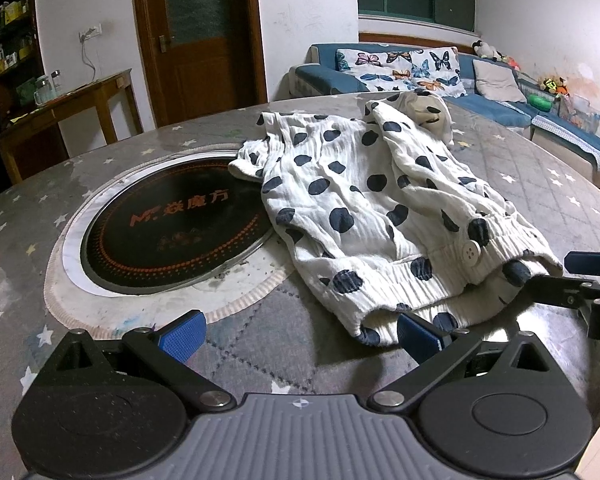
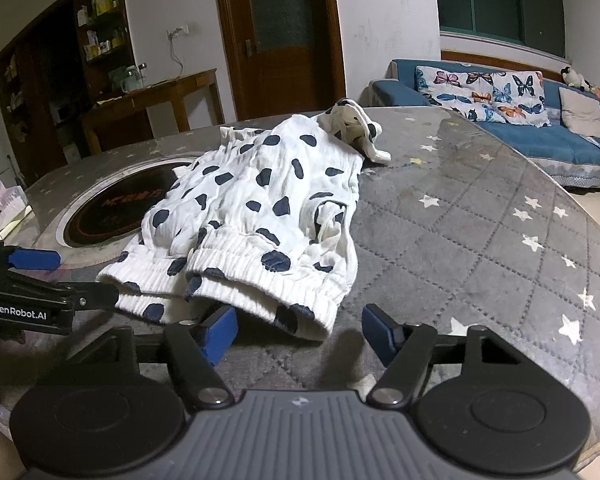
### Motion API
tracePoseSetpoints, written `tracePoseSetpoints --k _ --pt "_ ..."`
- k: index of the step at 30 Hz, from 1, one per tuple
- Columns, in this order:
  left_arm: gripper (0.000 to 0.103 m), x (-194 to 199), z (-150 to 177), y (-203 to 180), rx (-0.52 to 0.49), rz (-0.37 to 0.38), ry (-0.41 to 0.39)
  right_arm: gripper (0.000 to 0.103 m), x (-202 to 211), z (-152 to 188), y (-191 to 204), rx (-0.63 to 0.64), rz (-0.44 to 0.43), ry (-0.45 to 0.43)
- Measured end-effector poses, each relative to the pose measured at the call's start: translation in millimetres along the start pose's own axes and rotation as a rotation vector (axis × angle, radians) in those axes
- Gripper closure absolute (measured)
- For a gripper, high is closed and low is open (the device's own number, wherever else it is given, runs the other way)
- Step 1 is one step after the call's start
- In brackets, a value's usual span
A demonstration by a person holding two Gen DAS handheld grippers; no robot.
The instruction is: Fold clothes
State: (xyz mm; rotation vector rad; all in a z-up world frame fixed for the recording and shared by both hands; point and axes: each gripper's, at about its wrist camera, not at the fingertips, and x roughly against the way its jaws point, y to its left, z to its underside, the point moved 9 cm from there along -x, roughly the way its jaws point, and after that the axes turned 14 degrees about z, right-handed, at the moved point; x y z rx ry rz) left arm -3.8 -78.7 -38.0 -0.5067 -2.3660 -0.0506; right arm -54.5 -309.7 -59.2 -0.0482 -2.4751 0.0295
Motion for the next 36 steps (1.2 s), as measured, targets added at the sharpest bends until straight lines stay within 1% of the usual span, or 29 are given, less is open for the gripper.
tracePoseSetpoints --k 3,4,5,6,8,9,14,22,24,27,30,31,32,33,34,35,36 --pt "0.001 -1 -1 -2 -0.008 0.01 -0.003 0.039 -1 0 -2 0.001 0.006 0.0" --pt "0.003 -1 -1 -2 -0.011 0.013 -0.004 0.04 -1 0 -3 0.001 0.01 -0.001" --pt "0.008 -2 -1 -3 -0.013 0.017 -0.004 0.041 -1 0 -4 0.0 0.014 -0.002" --pt "0.009 -2 -2 -3 -0.015 0.02 -0.003 0.042 0 -1 -5 -0.002 0.015 -0.005" --pt "0.016 -3 -2 -4 -0.018 0.028 -0.003 0.046 2 -2 -5 -0.003 0.006 -0.011" --pt "0.017 -3 -2 -5 -0.019 0.031 -0.002 0.047 3 -2 -6 -0.004 0.002 -0.013" --pt "0.021 -1 -5 -9 -0.042 0.043 -0.016 0.047 8 -6 -7 -0.001 -0.006 -0.03" --pt "0.023 -6 0 -8 -0.045 0.047 0.004 0.047 21 -12 -12 -0.006 -0.012 -0.054" --pt "0.025 -7 0 -9 -0.048 0.051 0.002 0.048 21 -12 -14 -0.005 -0.002 -0.055" --pt "0.031 -6 1 -12 -0.058 0.063 0.0 0.052 14 -9 -14 0.002 0.011 -0.042" --pt "0.043 -6 1 -14 -0.063 0.083 -0.005 0.059 5 -3 -12 0.008 0.017 -0.023" --pt "0.048 -6 1 -16 -0.066 0.09 -0.007 0.064 2 -1 -12 0.009 0.019 -0.018" --pt "0.055 -6 1 -17 -0.069 0.097 -0.009 0.066 0 1 -12 0.008 0.024 -0.014" --pt "0.059 -5 0 -18 -0.072 0.103 -0.011 0.07 -2 1 -14 0.001 0.032 -0.013" --pt "0.067 -5 0 -19 -0.073 0.109 -0.013 0.077 -4 2 -16 -0.009 0.036 -0.012" --pt "0.075 -5 0 -20 -0.074 0.114 -0.015 0.08 -5 2 -18 -0.021 0.037 -0.012" --pt "0.08 -4 0 -21 -0.075 0.116 -0.016 0.087 -6 2 -20 -0.032 0.039 -0.012"
